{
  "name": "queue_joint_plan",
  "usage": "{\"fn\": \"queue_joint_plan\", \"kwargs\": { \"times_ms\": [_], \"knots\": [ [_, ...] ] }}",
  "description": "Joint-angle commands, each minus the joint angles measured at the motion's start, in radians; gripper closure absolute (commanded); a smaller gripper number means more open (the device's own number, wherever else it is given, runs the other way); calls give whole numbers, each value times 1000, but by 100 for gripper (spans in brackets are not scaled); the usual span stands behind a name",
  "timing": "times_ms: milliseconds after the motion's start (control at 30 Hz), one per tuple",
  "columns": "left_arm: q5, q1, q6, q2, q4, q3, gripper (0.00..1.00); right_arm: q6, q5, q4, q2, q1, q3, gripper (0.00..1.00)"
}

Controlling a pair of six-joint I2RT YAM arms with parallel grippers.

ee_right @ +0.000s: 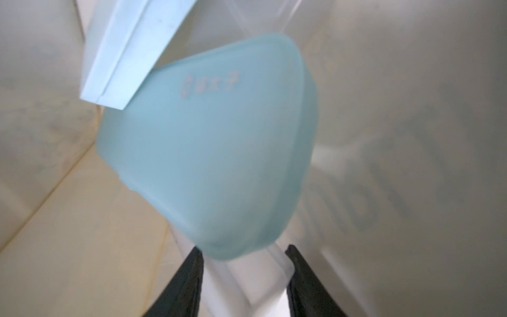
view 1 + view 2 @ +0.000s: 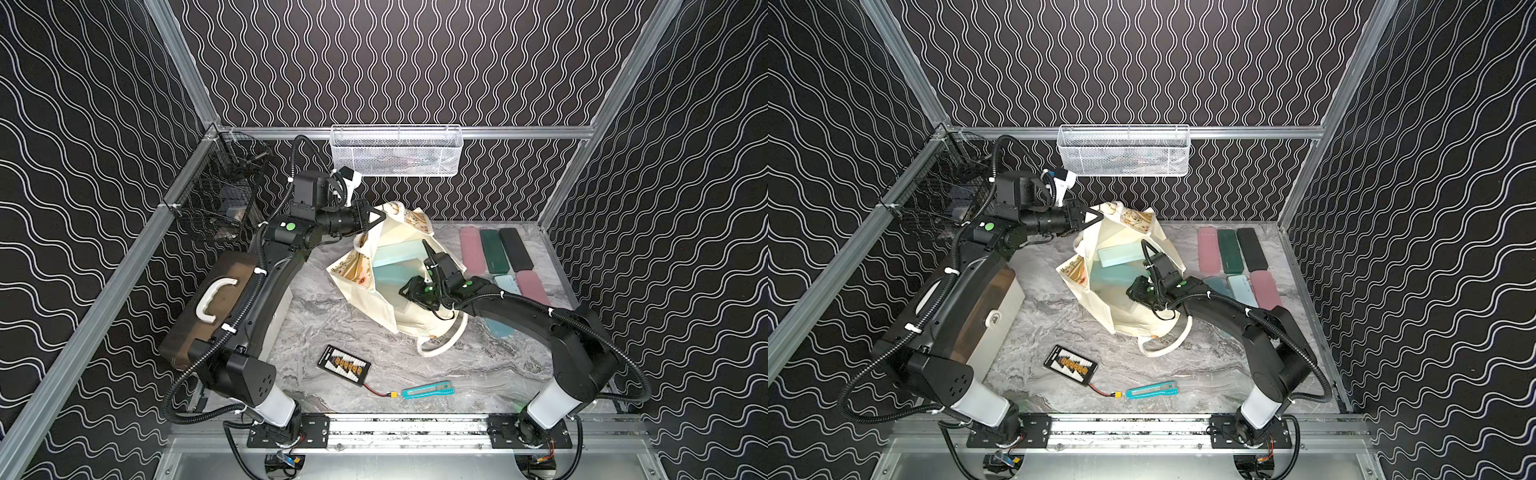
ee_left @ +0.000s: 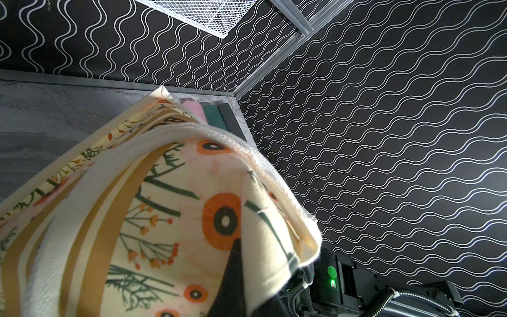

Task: Take out the pencil case from the canvas bag
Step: Pick up the pencil case from the canvas bag.

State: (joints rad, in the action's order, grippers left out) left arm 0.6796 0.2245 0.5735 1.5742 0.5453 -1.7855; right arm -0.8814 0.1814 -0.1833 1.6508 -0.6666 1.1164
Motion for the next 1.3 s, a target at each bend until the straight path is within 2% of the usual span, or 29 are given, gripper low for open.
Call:
{"fn": "queue_joint_plan", "kwargs": {
  "times_ms": [0,133,333,667,1267],
  "knots": [
    [35,-1,-5,-22,-132,9,100,-7,-36,31,-31,1,-24,59],
    [40,-1,-1,-13,-134,4,100,2,-55,32,-57,0,-33,69],
    [33,-2,3,-14,-138,4,100,19,-81,3,-71,0,-30,75],
    [4,-1,-15,-13,-103,-3,100,96,-146,-52,-108,-7,-8,76],
    [-75,-2,-71,25,-21,-26,100,377,-426,-288,-185,-113,102,76]
  ]
}}
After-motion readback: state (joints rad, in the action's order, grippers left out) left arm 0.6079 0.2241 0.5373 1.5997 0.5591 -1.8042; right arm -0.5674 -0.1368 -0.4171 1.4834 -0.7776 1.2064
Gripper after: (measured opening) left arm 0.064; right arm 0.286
